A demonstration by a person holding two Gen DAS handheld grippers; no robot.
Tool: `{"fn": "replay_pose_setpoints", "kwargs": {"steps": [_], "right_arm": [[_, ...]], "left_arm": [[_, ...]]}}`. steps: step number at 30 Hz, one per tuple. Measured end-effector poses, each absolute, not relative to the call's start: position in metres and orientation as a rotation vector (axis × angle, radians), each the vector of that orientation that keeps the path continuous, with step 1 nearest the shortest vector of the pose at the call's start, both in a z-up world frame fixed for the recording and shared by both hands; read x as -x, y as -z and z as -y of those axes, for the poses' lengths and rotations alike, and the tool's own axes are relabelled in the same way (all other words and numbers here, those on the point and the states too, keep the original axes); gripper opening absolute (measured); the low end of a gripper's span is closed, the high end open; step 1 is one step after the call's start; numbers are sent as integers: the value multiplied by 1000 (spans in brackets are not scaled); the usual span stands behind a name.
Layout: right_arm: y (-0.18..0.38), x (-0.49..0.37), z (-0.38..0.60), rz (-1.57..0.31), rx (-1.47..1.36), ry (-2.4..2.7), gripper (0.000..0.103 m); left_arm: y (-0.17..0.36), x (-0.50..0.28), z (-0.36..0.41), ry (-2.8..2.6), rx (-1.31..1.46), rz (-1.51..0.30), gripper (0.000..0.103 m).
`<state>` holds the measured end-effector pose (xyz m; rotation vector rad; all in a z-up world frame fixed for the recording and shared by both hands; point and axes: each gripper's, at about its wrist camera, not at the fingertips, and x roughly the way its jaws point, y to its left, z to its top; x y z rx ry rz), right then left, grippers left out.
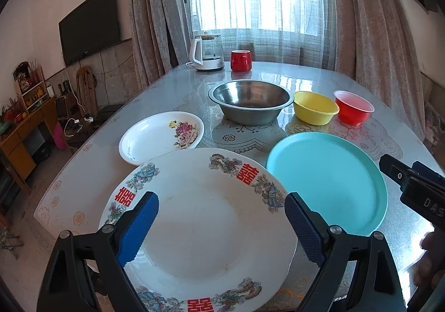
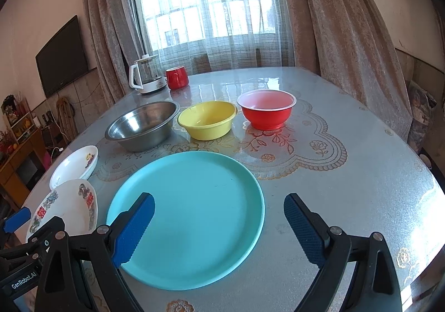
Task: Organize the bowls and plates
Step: 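Move both grippers toward the teal plate beside the large white plate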
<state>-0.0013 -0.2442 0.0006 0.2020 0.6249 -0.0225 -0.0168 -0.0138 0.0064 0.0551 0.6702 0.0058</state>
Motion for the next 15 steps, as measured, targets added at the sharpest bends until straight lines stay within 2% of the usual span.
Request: {"fn": "replay_pose_setpoints", "kwargs": {"steps": [15], "right_arm": [[-1,4,256,-614,-210,26,96]], "left_arm": [[-10,11,28,20,-90,-659,93]]}}
